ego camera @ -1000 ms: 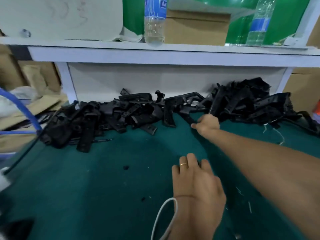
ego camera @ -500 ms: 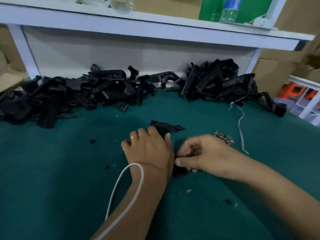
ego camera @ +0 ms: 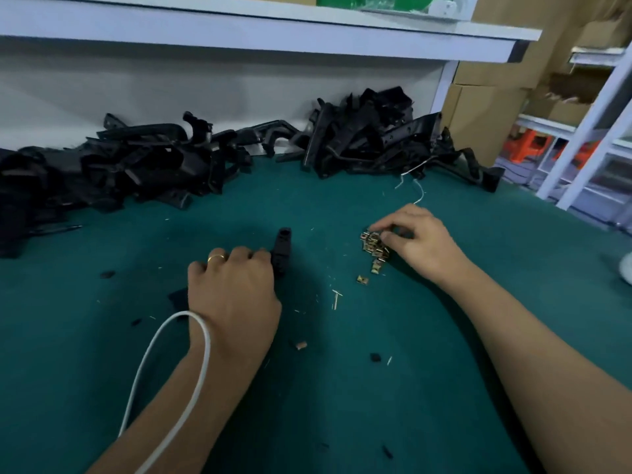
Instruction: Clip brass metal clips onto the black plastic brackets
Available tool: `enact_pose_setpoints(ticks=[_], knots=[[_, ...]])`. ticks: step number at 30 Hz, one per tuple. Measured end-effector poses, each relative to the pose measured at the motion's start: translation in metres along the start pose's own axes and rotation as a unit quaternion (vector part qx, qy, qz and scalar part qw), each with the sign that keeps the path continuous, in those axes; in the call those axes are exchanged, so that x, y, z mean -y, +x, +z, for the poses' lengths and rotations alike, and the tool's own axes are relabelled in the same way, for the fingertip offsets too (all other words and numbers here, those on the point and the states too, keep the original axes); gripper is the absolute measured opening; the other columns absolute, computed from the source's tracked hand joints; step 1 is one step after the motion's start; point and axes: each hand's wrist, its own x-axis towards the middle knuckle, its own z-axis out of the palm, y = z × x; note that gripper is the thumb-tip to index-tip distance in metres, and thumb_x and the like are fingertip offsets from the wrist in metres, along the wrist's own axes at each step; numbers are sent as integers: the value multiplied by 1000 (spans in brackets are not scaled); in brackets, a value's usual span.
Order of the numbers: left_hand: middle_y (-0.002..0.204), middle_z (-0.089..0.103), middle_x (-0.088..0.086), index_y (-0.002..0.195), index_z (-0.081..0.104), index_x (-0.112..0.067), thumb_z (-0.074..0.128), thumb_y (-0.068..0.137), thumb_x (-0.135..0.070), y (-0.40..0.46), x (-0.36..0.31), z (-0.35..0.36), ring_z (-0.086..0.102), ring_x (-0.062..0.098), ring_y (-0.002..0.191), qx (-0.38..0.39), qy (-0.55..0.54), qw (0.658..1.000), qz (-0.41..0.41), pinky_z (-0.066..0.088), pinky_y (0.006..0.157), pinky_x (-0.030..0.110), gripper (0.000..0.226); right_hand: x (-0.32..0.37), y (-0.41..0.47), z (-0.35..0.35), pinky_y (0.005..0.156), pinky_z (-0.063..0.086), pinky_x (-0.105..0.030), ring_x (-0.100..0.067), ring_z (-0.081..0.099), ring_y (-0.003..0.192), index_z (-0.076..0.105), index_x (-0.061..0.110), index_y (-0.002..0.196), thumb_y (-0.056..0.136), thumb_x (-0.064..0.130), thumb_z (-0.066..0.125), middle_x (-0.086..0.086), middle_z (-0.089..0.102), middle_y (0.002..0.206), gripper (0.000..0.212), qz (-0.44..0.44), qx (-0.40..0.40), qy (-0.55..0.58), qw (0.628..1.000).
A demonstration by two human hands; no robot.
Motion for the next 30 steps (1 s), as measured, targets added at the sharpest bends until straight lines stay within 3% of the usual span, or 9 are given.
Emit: enact_pose_setpoints(ticks=[2,5,7,11,16,20,23,26,30], knots=[[116,64,-4,124,63,-26,52,95,-41,3,0,3,56,26,111,2,-65,998,7,41,95,43,35,5,-1,0,95,35,-16,-13,49,110,81,28,102,93,20,77,6,60,103,13,-19,33,-8,999],[120,62,-5,121,66,-28,50,96,-58,6,0,8,55,27,115,9,-148,989,21,38,102,45,42,11,-2,0,93,32,-9,-13,49,109,82,30,98,88,22,83,11,60,100,13,-48,42,-28,998],[109,66,-3,110,72,-27,58,96,-51,5,2,11,58,30,105,-24,-191,980,52,43,96,47,31,15,-3,-2,93,33,-9,-14,49,108,82,32,96,87,23,83,12,61,99,12,-57,45,-41,996],[85,70,-1,89,79,-20,77,88,-40,8,6,14,61,30,86,-72,-310,947,49,51,78,46,20,19,-2,-2,104,39,-32,-21,47,115,78,26,110,89,35,81,4,60,110,23,-40,66,-105,991],[75,69,-20,94,64,-33,86,71,-55,12,9,10,65,-2,76,-61,-432,897,-64,51,67,18,39,26,-4,-2,97,37,-33,-20,47,110,76,26,96,90,29,80,6,59,104,9,-59,66,-113,990],[92,75,-4,117,61,-19,63,86,-63,14,6,9,67,23,99,-73,-326,941,-53,44,100,43,53,32,-5,0,92,38,-32,-16,46,101,71,24,93,91,25,79,13,56,96,8,-63,76,-136,986],[77,63,2,111,59,-11,43,95,-60,10,6,6,62,30,101,-96,-211,971,-68,32,104,44,55,33,-4,-2,81,43,-28,-11,51,87,66,22,99,90,19,80,14,59,88,16,-35,67,-122,990],[79,66,6,120,57,-9,48,98,-59,8,5,5,59,30,112,-79,-149,983,-66,28,112,51,55,36,-6,-5,73,43,-19,-6,57,84,65,25,111,90,19,81,10,67,88,26,-16,83,-106,991],[112,70,2,157,26,-8,50,92,-71,11,2,12,46,29,135,-6,-129,991,-38,15,118,52,93,38,-7,-12,90,40,-34,-13,61,90,70,29,98,88,34,83,10,67,90,17,29,91,-182,979]])
